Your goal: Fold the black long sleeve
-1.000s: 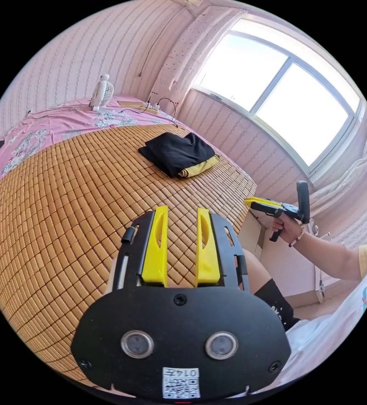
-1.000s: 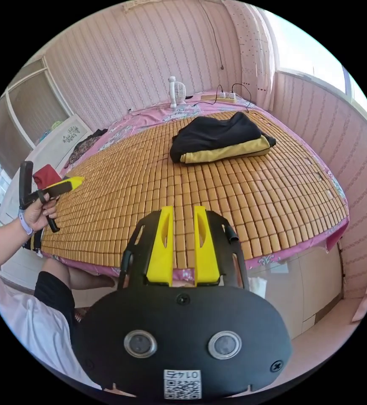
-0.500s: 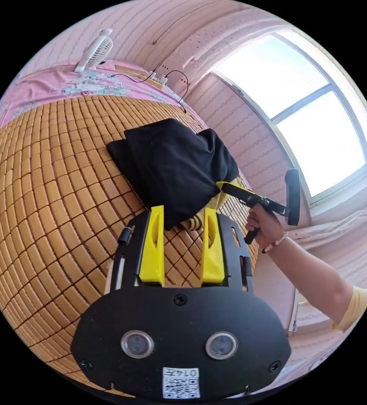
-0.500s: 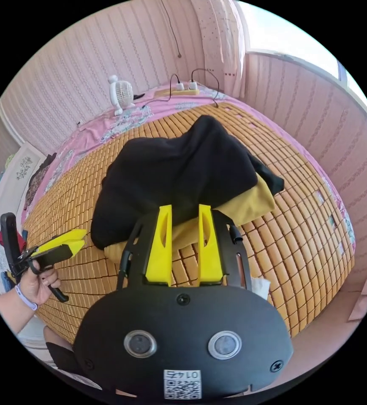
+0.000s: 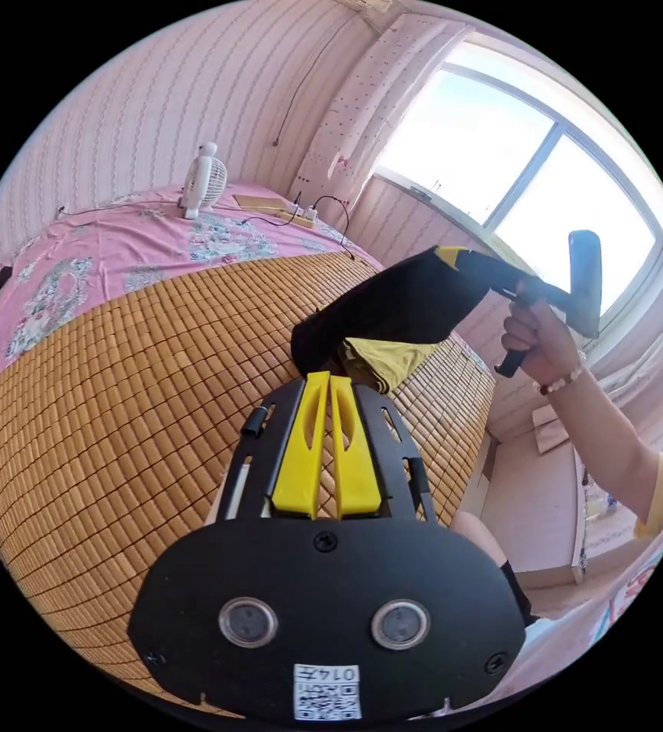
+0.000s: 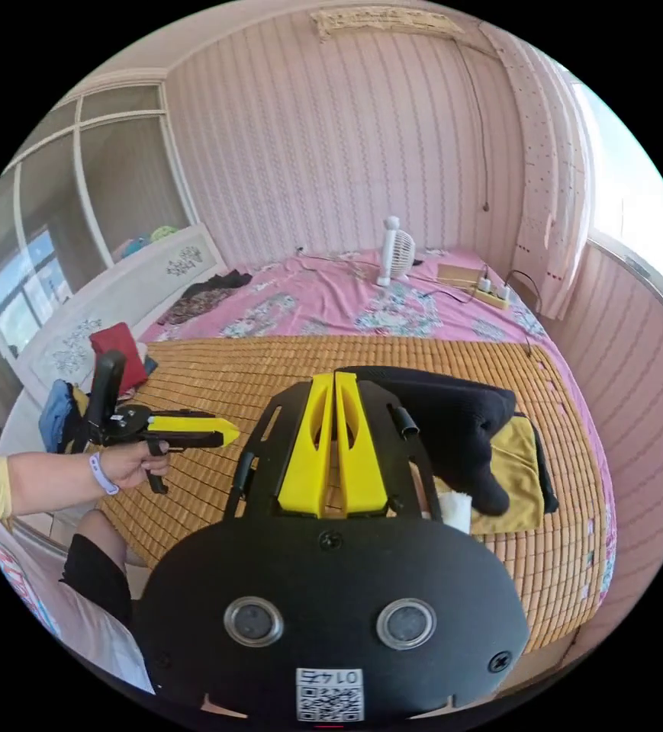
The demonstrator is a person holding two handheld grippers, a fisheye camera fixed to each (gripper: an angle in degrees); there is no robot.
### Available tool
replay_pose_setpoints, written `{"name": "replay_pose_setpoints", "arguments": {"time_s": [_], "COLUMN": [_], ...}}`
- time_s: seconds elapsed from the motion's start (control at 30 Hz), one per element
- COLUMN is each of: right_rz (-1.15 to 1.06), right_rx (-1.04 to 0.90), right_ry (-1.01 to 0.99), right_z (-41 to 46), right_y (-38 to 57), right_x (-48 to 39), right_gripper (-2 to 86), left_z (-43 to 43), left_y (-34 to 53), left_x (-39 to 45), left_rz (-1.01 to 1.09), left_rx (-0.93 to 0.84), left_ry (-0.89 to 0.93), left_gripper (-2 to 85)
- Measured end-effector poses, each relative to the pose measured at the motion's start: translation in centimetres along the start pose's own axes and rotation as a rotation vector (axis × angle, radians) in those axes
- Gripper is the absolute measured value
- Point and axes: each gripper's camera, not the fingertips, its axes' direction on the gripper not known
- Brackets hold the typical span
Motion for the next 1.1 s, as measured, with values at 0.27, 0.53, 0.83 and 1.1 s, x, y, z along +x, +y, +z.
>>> {"name": "replay_pose_setpoints", "arguments": {"time_s": [0.27,0.53,0.83,1.1], "right_rz": [-0.341,-0.321,0.059,-0.079], "right_rx": [0.127,0.028,-0.470,-0.467], "right_ry": [-0.334,-0.351,-0.241,-0.242], "right_z": [-4.0,-2.0,4.2,3.7], "right_y": [-3.7,6.1,23.4,22.6], "right_x": [-18.1,-19.4,-12.0,-14.9], "right_gripper": [-0.4,0.2,6.1,8.5], "left_z": [-25.7,-35.1,-28.1,-29.0], "left_y": [16.5,31.1,43.0,42.6], "left_x": [-3.7,-6.7,-9.2,-8.9], "left_rz": [-0.154,-0.358,-0.613,-0.626], "left_rx": [0.240,0.287,0.058,0.057], "left_ry": [-0.286,-0.366,-0.083,-0.055], "left_gripper": [9.8,12.6,12.3,12.4]}}
